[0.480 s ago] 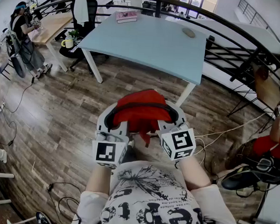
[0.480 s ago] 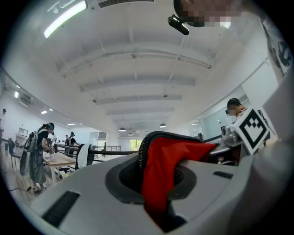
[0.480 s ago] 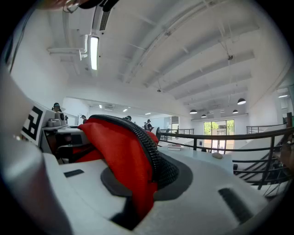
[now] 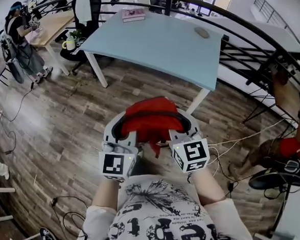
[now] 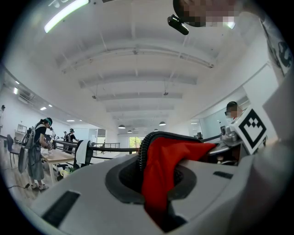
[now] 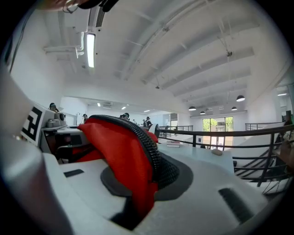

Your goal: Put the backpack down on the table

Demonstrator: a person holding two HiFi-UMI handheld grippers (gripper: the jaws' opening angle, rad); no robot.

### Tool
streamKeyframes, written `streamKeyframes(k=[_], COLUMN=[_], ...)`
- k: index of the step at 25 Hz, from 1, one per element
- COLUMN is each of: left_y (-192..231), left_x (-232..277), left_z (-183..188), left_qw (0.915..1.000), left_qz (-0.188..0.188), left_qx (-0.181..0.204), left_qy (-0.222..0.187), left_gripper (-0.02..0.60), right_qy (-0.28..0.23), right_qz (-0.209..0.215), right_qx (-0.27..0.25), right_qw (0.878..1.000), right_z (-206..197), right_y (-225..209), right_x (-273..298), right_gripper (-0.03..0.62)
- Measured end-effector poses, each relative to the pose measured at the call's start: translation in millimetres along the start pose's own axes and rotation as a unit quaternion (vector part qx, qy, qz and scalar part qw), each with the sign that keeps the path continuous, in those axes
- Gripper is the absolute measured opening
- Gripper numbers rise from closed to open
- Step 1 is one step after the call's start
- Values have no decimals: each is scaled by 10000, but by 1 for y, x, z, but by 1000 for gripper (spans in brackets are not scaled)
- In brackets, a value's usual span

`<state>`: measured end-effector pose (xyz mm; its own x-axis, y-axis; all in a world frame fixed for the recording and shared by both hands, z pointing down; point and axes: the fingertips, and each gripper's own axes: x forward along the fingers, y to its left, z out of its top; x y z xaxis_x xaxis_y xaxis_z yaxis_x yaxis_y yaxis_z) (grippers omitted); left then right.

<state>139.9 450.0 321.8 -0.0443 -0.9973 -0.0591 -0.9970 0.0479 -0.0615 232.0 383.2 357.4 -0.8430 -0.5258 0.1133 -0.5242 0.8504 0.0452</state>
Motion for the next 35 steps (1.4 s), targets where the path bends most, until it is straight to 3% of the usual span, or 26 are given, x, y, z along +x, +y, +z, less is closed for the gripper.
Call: streamKeyframes(k=[10, 18, 23, 35], left_y=[68, 136, 167, 218], left_x=[82, 164, 204, 335], left_z=[-21, -7, 8, 4], left_qw=[9992, 9962, 9947, 9974], left_qz=[-378, -813, -1012, -683], left_qx=[-67, 136, 168, 67], left_qy=[-74, -265, -54, -227], left_gripper=[55, 55, 55, 55], right_qy=[124, -78, -126, -213], right_qz=[-296, -773, -916, -672], right_qx=[50, 55, 104, 15], right_qw=[9995, 9970, 9957, 9975], right_z=[3, 36, 58, 73], right_y=[-25, -53, -67, -149], right_x=[97, 186, 231, 350], right_gripper=[57, 57, 57, 57])
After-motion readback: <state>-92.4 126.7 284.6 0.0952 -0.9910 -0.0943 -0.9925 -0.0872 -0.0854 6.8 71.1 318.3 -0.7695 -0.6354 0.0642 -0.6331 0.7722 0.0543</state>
